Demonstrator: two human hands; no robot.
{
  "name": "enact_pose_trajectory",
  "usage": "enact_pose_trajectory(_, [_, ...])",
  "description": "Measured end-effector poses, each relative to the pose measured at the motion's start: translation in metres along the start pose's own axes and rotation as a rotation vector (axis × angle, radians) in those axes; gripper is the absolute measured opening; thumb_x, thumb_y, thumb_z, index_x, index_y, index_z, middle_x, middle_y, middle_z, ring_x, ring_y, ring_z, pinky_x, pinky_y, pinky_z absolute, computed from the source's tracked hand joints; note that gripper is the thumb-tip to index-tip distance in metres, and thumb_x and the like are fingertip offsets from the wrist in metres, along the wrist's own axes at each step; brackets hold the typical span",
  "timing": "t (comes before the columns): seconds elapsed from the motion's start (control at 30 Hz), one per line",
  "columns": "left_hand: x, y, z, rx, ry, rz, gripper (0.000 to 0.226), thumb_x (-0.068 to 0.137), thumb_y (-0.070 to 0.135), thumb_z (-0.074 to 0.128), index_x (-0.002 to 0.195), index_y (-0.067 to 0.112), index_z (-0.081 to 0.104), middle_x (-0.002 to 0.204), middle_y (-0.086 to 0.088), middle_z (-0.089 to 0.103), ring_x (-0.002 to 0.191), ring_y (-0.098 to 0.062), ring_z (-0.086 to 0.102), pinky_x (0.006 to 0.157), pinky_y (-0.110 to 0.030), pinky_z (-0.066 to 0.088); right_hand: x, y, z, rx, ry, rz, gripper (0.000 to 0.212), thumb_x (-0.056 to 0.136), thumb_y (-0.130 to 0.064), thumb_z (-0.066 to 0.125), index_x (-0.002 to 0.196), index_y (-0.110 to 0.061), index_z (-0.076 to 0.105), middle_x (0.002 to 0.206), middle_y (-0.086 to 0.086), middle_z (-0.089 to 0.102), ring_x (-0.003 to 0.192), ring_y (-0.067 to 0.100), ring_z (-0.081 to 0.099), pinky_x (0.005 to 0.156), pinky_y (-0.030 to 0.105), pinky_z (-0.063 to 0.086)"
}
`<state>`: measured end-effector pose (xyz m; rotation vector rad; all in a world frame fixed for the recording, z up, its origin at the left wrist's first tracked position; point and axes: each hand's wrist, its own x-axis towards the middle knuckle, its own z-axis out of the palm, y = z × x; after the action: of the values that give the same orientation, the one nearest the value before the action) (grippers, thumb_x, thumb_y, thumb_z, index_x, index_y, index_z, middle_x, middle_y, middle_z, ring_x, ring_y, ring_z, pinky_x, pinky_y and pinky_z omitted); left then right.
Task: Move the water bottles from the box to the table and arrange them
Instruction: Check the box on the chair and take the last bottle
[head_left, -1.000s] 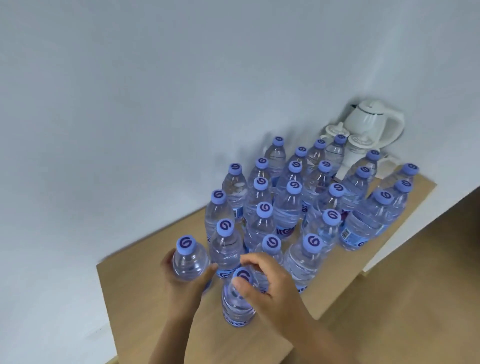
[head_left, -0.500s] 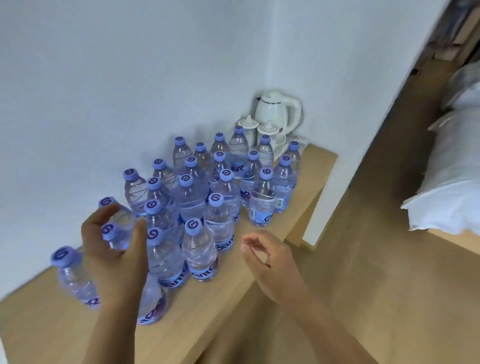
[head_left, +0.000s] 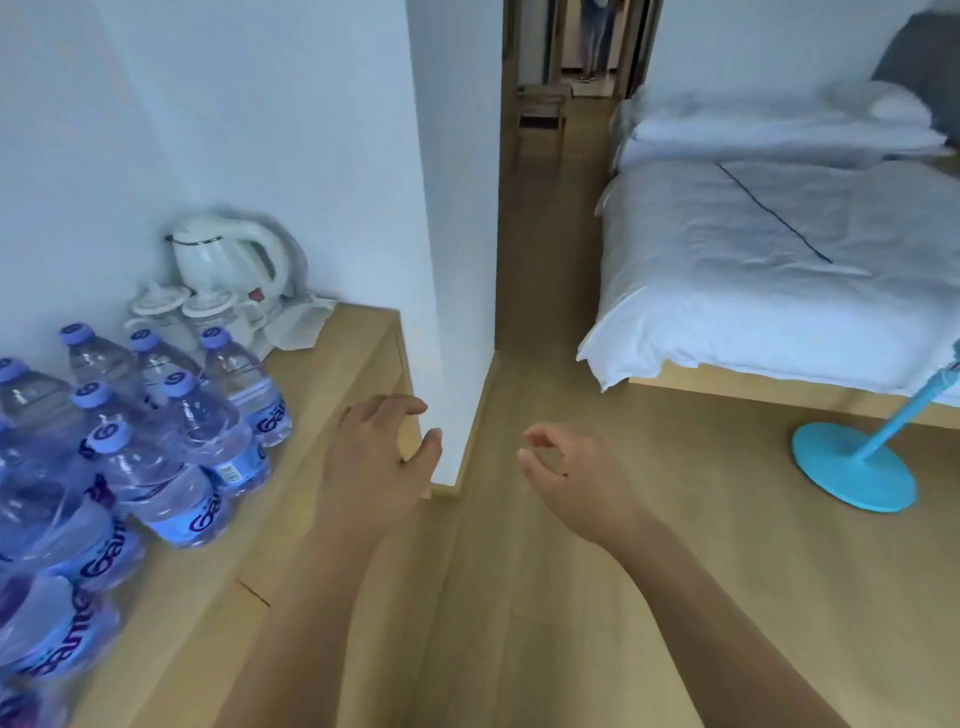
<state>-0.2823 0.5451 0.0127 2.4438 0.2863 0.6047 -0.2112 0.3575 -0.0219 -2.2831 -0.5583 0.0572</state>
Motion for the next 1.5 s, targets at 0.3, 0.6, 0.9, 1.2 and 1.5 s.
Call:
enact_pose_trajectory(0.3, [0.094,0.029,0.121,0.007,-0.273,0.168,0.025,0.086,0.030,0.063,0.108,0.017,0.063,0.107,0.006,0.064,0.072,-0.013,0.048,0.080,-0.024,0.038,0.065,0.085,-0.043,-0.070,0.148,0.154,0.037,0.093,-0.030,0.052,0.127,-0.017,0.053,0.127,-0.002,0.053,0.113,0.012,0.049,0.086,0.020,0.036])
enact_pose_trajectory(0.6, [0.272,0.023,0.206,0.008,-0.442,0.227,0.029,0.089,0.040,0.057,0.114,0.026,0.056,0.117,0.014,0.055,0.097,-0.008,0.056,0.083,-0.022,0.042,0.228,0.131,-0.080,-0.172,0.201,0.246,0.039,0.095,-0.032,0.048,0.130,-0.017,0.048,0.130,-0.001,0.050,0.119,0.014,0.044,0.091,0.024,0.036])
enact_pose_trajectory(0.9, [0.414,0.012,0.283,0.040,-0.543,0.244,0.038,0.090,0.043,0.055,0.124,0.027,0.050,0.123,0.015,0.052,0.089,-0.003,0.051,0.084,-0.022,0.044,0.371,0.187,-0.088,-0.166,0.162,0.313,0.040,0.094,-0.028,0.050,0.132,-0.014,0.047,0.129,0.001,0.051,0.120,0.016,0.042,0.095,0.025,0.035])
enact_pose_trajectory(1.2, [0.568,0.021,0.389,0.061,-0.547,0.187,0.037,0.089,0.041,0.058,0.122,0.025,0.053,0.125,0.011,0.055,0.107,-0.007,0.054,0.085,-0.018,0.040,0.543,0.286,-0.116,-0.191,0.115,0.283,0.041,0.095,-0.032,0.049,0.132,-0.015,0.047,0.132,-0.001,0.050,0.121,0.013,0.042,0.091,0.021,0.033])
enact_pose_trajectory(1.5, [0.732,0.055,0.479,0.044,-0.497,0.070,0.037,0.090,0.039,0.058,0.124,0.024,0.053,0.127,0.010,0.055,0.113,-0.008,0.052,0.092,-0.023,0.045,0.728,0.370,-0.178,-0.213,0.051,0.223,0.041,0.094,-0.035,0.049,0.131,-0.018,0.047,0.134,-0.003,0.050,0.123,0.012,0.043,0.096,0.018,0.031])
